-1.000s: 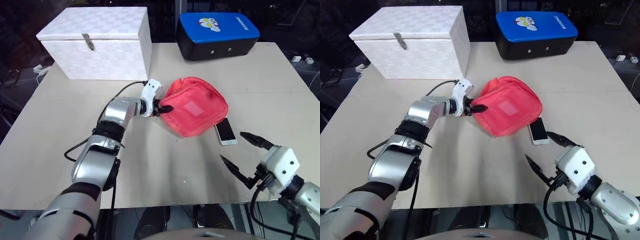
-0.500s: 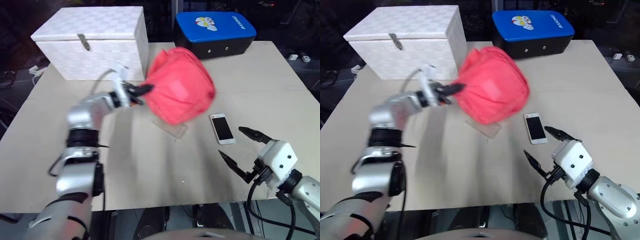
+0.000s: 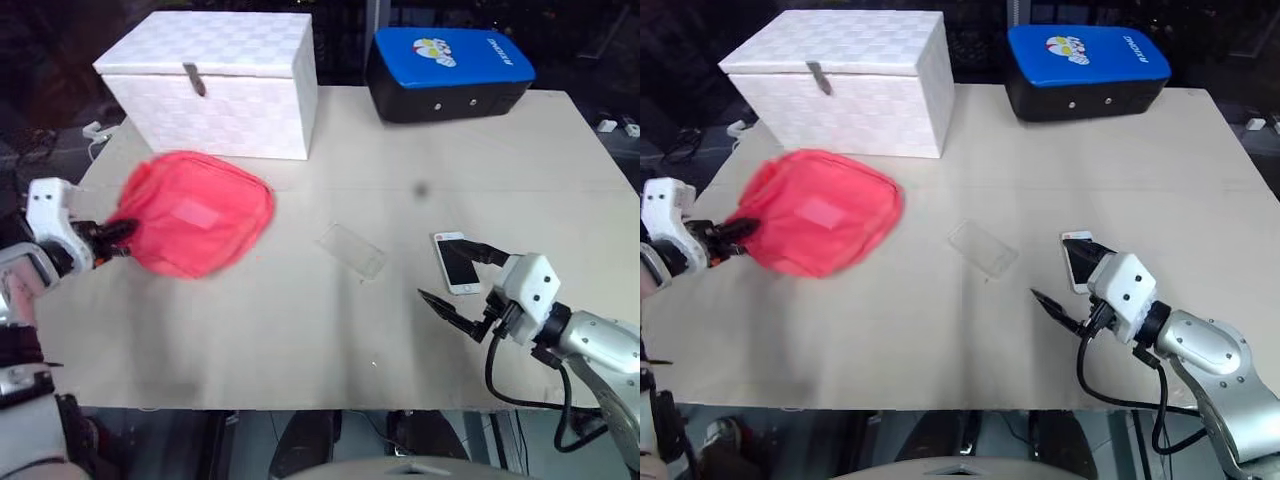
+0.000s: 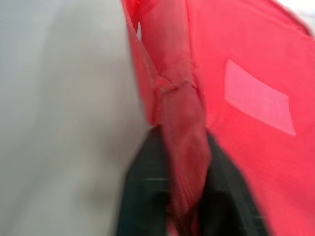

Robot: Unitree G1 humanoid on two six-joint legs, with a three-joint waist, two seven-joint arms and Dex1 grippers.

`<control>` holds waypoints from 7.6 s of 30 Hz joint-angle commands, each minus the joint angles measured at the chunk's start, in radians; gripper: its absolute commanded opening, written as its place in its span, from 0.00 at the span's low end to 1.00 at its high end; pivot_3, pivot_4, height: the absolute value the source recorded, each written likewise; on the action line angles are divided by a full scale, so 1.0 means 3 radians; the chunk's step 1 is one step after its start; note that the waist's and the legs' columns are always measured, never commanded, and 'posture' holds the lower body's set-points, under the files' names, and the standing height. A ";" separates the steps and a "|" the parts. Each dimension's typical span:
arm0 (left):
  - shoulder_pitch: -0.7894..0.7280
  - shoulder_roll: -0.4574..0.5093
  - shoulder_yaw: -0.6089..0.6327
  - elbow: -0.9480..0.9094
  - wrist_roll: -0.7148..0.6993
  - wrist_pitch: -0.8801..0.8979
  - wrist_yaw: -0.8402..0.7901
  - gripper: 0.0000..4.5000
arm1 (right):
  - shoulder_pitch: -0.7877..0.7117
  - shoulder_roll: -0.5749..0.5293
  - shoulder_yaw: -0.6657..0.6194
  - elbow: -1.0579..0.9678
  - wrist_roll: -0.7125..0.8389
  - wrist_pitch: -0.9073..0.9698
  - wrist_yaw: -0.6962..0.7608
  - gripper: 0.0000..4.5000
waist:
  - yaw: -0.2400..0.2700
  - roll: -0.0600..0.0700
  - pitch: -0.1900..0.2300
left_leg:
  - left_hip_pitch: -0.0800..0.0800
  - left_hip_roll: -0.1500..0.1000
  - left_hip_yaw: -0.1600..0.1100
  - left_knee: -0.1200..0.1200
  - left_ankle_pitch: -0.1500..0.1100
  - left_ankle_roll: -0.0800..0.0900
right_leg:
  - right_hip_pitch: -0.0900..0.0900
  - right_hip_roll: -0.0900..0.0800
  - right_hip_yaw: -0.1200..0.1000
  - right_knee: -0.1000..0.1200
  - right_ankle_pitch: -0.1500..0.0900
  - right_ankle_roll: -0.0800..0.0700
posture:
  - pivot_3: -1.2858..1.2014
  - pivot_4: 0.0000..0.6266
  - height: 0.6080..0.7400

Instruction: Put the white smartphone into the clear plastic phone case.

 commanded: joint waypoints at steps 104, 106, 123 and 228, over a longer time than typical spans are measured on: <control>0.1629 -0.0892 -0.0430 -0.3179 -0.0922 -0.0628 -0.1415 0.93 | -0.1231 -0.0305 0.0313 0.1147 -0.0132 0.0856 0.0091 0.61 | -0.0101 0.0037 0.0006 | 0.0042 -0.0006 -0.0012 -0.0017 -0.0008 0.0016 | 0.0057 0.0003 0.0003 -0.0037 0.0000 0.0003 | 0.52 0.24 1.00; 0.1706 -0.0850 -0.0422 -0.3127 -0.0896 -0.0703 -0.1469 0.93 | -0.1520 -0.0425 0.0438 0.1141 -0.0040 0.0769 0.0462 0.61 | -0.0168 0.0050 0.0018 | 0.0042 -0.0005 -0.0011 -0.0025 -0.0007 0.0014 | 0.0055 0.0004 0.0005 -0.0040 0.0001 0.0002 | 0.52 0.24 1.00; 0.1990 -0.0787 -0.0383 -0.3032 -0.0818 -0.0995 -0.1424 0.93 | -0.2543 -0.0357 0.1885 0.2061 -0.1219 -0.0449 0.1615 0.61 | -0.0127 0.0048 0.0020 | 0.0025 -0.0003 -0.0010 -0.0046 -0.0001 0.0001 | 0.0027 0.0000 0.0005 -0.0051 0.0001 0.0001 | 0.52 0.24 1.00; -0.0003 -0.1222 -0.2209 -0.1295 0.0594 -0.0871 -0.1128 0.00 | -0.1409 -0.0025 0.1057 0.0849 -0.1054 0.1037 0.0312 0.01 | -0.0061 0.0052 0.0015 | 0.0000 -0.0011 -0.0018 0.0001 0.0005 -0.0004 | 0.0008 0.0003 -0.0001 -0.0004 0.0006 0.0005 | 0.52 0.24 1.00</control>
